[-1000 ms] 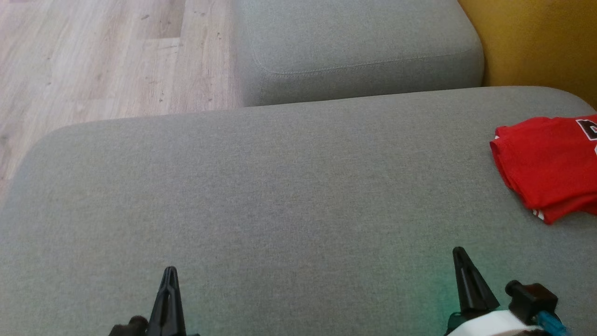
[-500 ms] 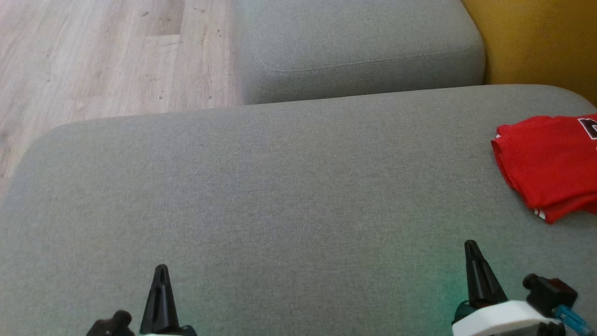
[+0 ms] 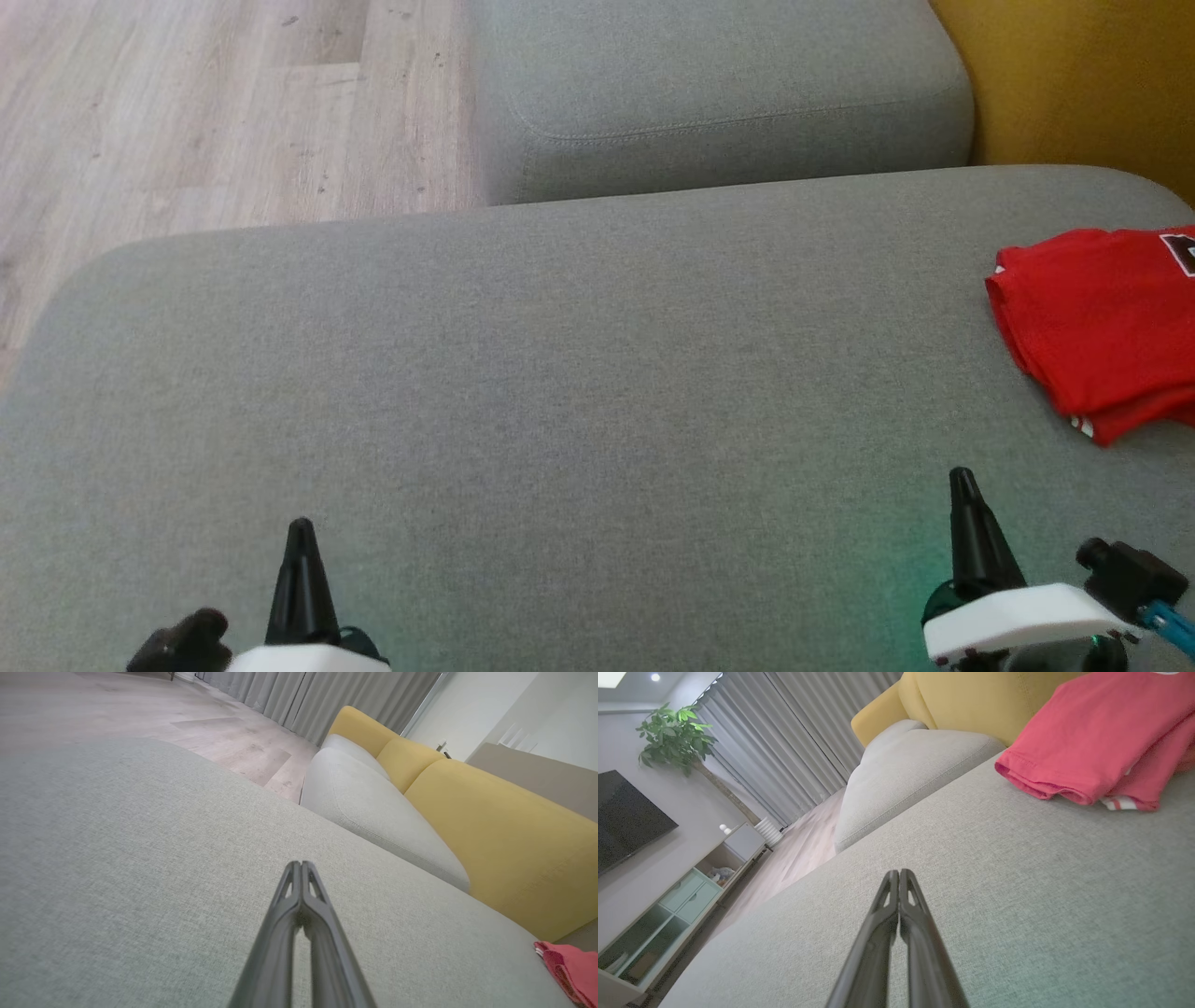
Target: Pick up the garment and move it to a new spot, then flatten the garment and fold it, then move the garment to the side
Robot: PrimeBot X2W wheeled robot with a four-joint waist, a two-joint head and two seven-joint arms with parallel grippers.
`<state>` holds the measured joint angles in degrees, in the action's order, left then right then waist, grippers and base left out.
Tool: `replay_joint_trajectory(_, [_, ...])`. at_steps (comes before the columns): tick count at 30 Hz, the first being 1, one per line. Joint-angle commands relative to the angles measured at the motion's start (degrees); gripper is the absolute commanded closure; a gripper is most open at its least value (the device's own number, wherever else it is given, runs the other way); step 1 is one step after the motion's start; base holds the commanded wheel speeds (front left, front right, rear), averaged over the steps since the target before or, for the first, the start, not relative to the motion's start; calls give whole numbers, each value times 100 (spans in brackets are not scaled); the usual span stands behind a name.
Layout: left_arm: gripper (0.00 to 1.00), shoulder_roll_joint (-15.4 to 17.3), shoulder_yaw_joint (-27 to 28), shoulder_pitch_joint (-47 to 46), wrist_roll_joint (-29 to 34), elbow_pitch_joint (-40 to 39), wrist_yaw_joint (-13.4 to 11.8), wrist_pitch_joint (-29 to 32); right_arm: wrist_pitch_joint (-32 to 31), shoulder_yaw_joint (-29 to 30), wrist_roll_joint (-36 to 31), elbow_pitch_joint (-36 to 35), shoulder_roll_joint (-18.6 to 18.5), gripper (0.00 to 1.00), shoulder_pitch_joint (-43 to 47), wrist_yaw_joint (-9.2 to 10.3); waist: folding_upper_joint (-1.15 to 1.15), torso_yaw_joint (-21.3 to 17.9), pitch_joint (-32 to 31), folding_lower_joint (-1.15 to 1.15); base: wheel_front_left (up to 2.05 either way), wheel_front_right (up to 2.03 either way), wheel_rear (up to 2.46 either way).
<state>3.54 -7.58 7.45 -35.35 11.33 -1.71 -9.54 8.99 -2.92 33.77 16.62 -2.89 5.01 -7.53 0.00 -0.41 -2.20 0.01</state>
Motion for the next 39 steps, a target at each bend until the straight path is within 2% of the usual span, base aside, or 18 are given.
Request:
replay_joint_trajectory(1, [100,84,122,-310,-142,-149,49,39,-28,14,155,-201,-104,100,-302,1,0,1,2,0,0,0,0])
replay_joint_trajectory(39, [100,117,565,-774,-2771,30,444,635,-629,326,2824,-234,-136,100,-663,3,0,19,109,0,0,0,0])
